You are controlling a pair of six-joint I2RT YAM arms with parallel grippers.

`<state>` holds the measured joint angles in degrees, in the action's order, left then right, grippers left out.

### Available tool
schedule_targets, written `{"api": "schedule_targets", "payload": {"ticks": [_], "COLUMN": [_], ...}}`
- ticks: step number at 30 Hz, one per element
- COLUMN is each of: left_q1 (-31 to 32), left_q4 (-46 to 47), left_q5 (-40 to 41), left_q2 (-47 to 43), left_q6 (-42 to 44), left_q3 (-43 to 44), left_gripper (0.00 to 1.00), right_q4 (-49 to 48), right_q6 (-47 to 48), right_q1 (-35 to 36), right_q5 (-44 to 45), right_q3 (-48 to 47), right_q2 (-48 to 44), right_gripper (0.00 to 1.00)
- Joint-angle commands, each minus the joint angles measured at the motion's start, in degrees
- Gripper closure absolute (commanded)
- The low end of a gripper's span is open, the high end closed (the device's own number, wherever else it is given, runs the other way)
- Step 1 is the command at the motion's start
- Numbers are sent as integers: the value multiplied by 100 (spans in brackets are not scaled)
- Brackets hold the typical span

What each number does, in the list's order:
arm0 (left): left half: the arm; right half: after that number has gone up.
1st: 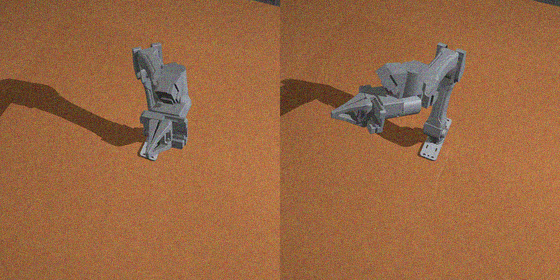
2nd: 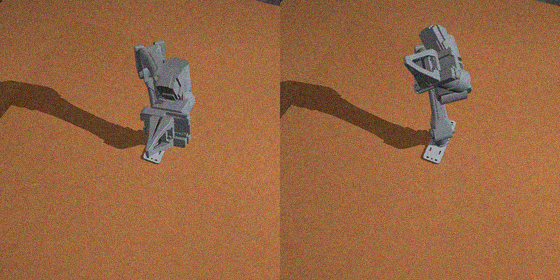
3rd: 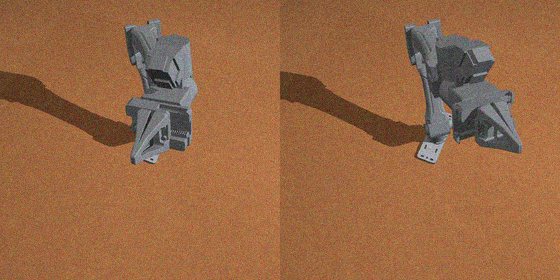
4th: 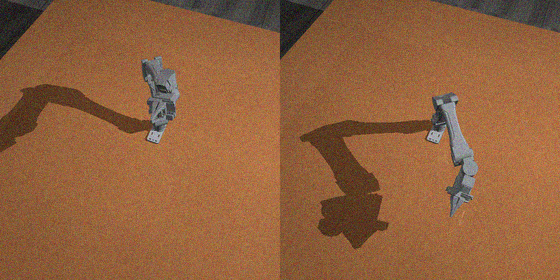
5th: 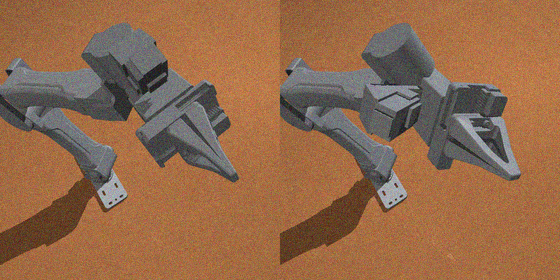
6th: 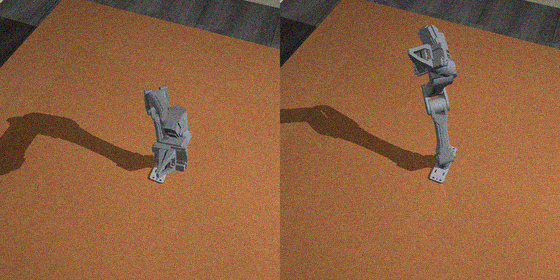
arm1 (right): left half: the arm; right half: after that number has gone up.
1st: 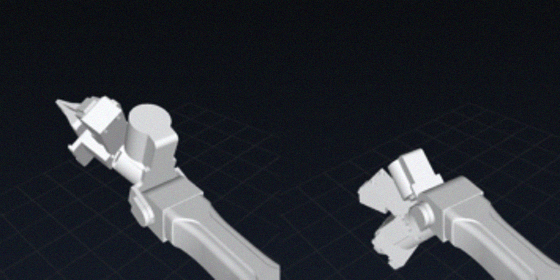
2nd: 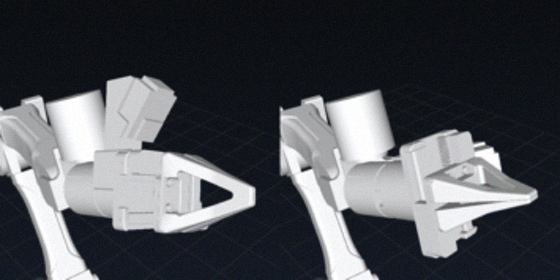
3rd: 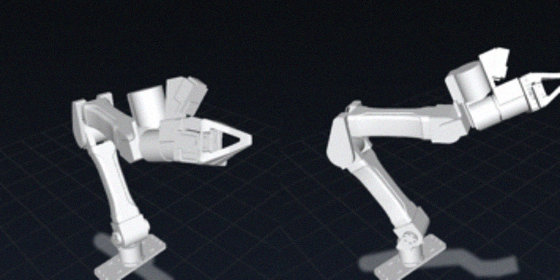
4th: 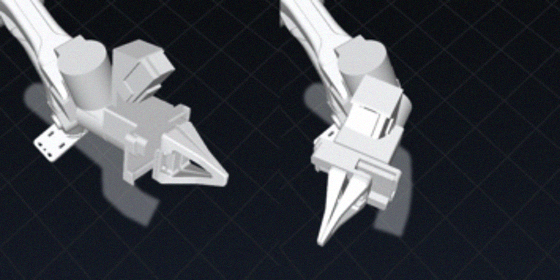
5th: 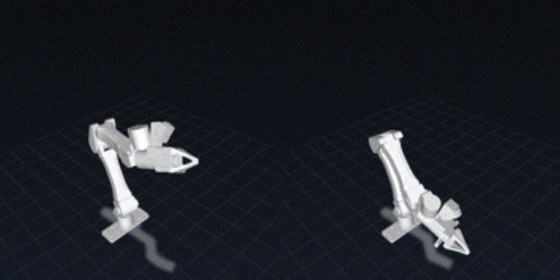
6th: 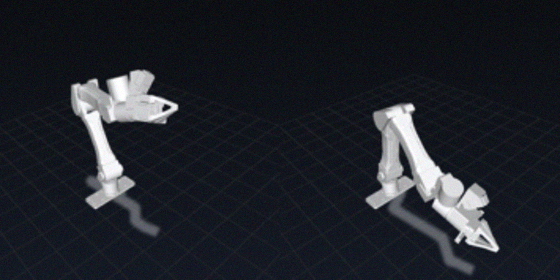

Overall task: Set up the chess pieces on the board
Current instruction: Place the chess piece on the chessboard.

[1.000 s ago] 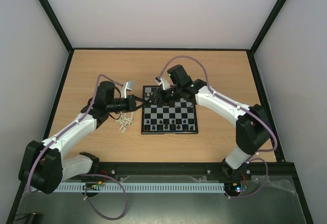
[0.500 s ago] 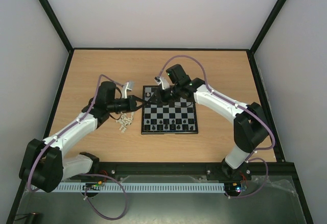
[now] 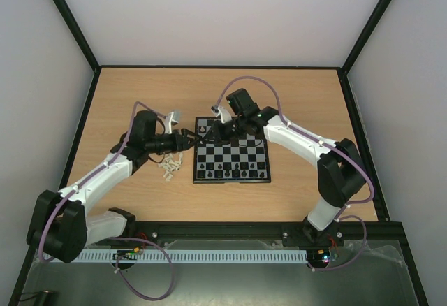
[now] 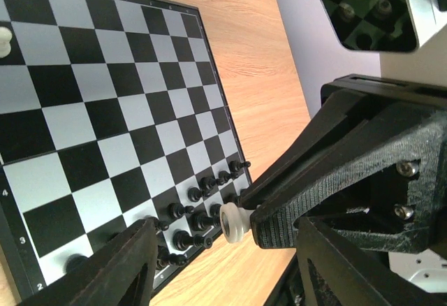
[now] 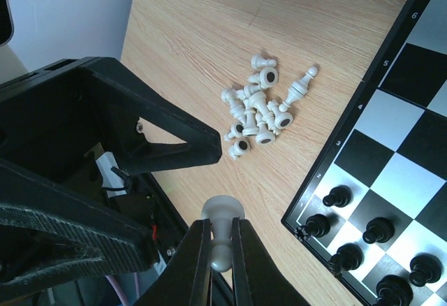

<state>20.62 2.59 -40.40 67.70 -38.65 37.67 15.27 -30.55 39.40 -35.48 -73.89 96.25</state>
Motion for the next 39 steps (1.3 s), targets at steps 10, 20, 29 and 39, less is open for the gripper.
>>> {"api": "schedule_targets", "payload": {"ticks": [10, 20, 29, 39], "left_q1": [-179, -622, -887, -987], "left_q4": [-470, -1217, -1595, -1928], "left_q5": [385, 674, 824, 1296], "left_q2": [-469, -860, -1008, -992], "left_q6": [130, 408, 586, 821], "left_q3": [359, 483, 524, 568], "left_gripper": [33, 30, 23, 1], "right_q4": [556, 1590, 2463, 3170], "right_q6": [208, 471, 660, 787], "right_q1": [24, 19, 20, 79], "right_q5": [540, 1842, 3099, 3605], "right_q3": [-324, -1298, -2379, -3921], "right_q2": [139, 588, 1225, 2744], "right_gripper": [99, 99, 99, 99]}}
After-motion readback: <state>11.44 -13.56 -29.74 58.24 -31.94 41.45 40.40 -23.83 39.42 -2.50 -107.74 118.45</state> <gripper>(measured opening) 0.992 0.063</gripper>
